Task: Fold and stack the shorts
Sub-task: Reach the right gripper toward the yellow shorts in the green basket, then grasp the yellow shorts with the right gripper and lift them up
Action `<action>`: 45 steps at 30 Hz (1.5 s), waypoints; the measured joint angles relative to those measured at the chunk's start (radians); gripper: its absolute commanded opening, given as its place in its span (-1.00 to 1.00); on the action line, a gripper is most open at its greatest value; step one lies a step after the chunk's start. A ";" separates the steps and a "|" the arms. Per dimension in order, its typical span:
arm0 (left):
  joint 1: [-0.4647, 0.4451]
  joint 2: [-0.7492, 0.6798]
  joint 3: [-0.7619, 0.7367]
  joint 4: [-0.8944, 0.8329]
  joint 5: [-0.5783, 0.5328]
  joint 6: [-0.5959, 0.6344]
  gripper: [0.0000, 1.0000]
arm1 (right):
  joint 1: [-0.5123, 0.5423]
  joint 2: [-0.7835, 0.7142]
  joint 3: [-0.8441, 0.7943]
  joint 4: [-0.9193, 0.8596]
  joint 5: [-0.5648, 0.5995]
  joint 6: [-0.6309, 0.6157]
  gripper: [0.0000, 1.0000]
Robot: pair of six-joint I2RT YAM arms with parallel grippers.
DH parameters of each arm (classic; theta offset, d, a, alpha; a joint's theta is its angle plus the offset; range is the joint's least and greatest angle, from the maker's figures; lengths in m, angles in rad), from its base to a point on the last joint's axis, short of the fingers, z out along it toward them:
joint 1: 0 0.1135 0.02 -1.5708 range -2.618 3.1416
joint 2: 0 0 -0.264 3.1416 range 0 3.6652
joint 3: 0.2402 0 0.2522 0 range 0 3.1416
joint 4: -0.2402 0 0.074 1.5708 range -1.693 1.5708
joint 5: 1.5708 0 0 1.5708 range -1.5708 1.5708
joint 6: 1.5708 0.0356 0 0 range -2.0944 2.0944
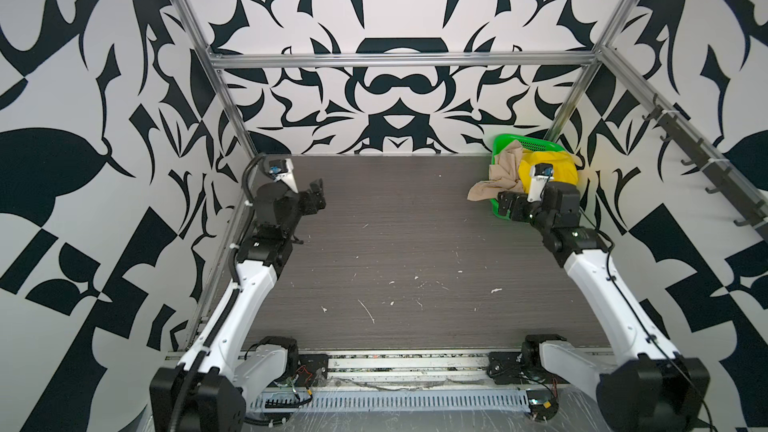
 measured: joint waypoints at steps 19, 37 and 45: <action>-0.099 0.279 0.090 -0.109 0.069 -0.028 0.74 | -0.398 0.727 0.397 0.029 -0.230 0.283 0.94; -0.102 0.332 0.103 -0.095 0.094 -0.041 0.74 | -0.397 0.891 0.524 0.148 -0.277 0.375 -0.66; -0.107 0.314 0.103 -0.096 0.093 -0.050 0.74 | -0.308 0.707 0.428 0.192 -0.153 0.270 -0.87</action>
